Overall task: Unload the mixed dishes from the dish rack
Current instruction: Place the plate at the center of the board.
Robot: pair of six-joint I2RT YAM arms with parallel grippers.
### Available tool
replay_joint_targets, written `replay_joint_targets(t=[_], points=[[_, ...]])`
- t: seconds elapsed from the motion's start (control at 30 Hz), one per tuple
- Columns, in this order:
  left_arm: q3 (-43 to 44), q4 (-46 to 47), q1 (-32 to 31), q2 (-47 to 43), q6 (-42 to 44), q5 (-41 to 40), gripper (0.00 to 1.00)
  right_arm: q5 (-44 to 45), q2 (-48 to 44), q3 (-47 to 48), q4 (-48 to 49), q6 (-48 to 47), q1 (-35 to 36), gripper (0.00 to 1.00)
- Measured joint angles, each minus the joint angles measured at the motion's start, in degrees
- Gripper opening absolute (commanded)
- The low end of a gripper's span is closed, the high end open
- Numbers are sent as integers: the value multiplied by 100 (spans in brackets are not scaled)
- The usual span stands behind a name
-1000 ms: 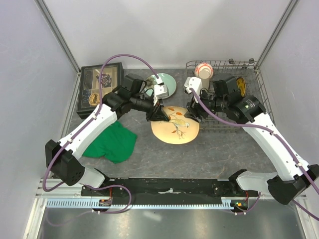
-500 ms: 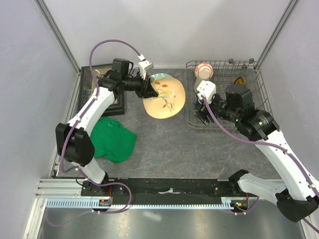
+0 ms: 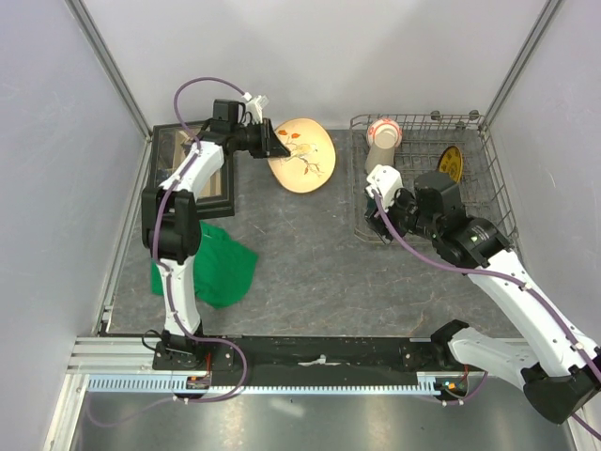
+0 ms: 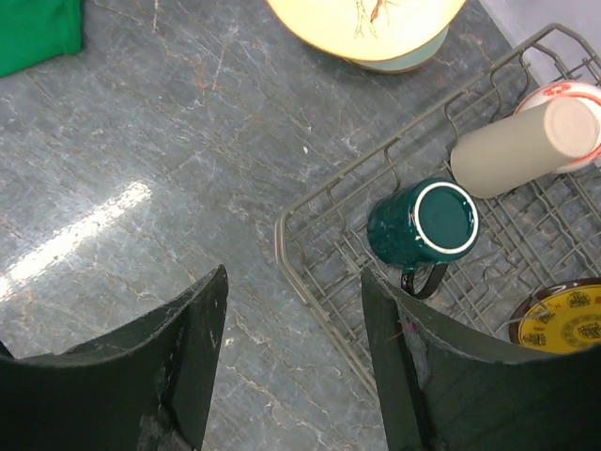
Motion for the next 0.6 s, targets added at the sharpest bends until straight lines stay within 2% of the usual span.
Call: replay_joint_targets(t=[0.43,0.6], points=[[1416,857,184,1921,-1633,160,2,173,-4,-468,251,0,0,67],[1585,1067,184,2295,-2002,136,1,212,-11,-507,293,-2,0,67]])
